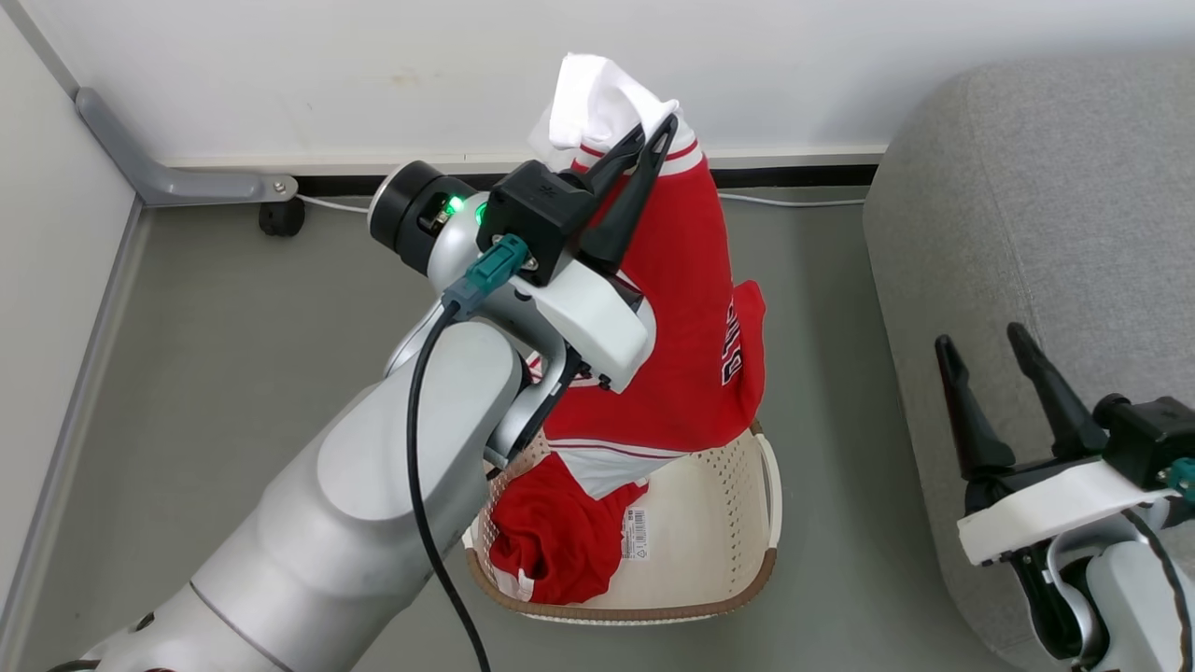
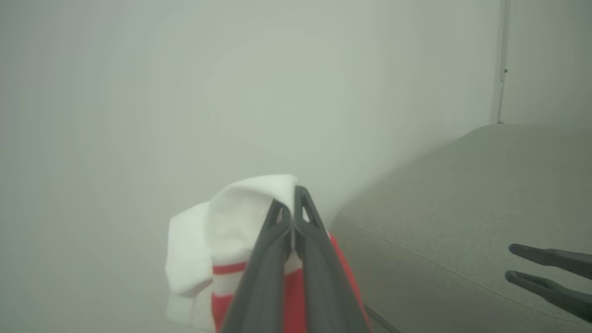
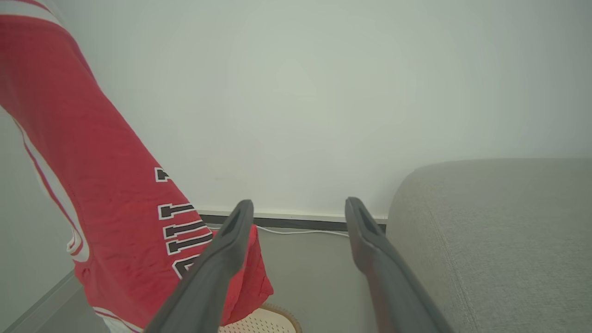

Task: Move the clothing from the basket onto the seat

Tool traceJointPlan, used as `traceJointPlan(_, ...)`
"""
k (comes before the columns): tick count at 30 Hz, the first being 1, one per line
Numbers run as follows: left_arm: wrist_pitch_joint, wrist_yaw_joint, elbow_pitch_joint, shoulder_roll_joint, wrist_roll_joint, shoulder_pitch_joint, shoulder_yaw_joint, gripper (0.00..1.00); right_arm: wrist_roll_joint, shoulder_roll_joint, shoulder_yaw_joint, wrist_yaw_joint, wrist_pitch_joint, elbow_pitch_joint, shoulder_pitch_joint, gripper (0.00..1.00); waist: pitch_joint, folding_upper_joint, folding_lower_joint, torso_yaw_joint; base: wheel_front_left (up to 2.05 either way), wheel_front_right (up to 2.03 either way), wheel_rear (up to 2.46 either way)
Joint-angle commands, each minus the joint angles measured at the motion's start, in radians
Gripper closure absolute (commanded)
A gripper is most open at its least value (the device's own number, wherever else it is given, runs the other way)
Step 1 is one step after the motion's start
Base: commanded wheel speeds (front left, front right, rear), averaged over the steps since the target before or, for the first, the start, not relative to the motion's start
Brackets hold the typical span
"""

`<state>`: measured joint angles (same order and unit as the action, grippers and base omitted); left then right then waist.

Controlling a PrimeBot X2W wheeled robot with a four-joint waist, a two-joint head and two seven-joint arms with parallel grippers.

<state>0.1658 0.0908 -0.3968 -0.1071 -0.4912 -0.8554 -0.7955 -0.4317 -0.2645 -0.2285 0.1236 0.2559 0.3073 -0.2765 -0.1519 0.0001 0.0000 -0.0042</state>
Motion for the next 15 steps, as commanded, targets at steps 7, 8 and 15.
traceJointPlan(7, 0.002, 0.02, 0.046, -0.003, 0.011, -0.06, 0.015, 1.0, -0.043, -0.054, -0.119, 0.007, 0.006, -0.037, -0.054, 0.0, -0.011, -0.0001, 0.0, 0.006, 0.0, 0.0, 0.0)
traceJointPlan(8, 0.003, 0.02, 0.047, -0.001, 0.011, -0.06, 0.012, 1.0, -0.052, -0.063, -0.136, 0.007, 0.006, -0.04, -0.067, 0.0, -0.012, -0.0001, 0.0, 0.007, 0.0, 0.0, 0.0)
traceJointPlan(15, 0.01, 0.015, 0.053, 0.015, 0.009, -0.061, -0.012, 1.0, -0.1, -0.141, -0.292, 0.007, 0.006, -0.032, -0.161, 0.0, -0.016, -0.0001, 0.0, 0.02, 0.0, 0.0, 0.0)
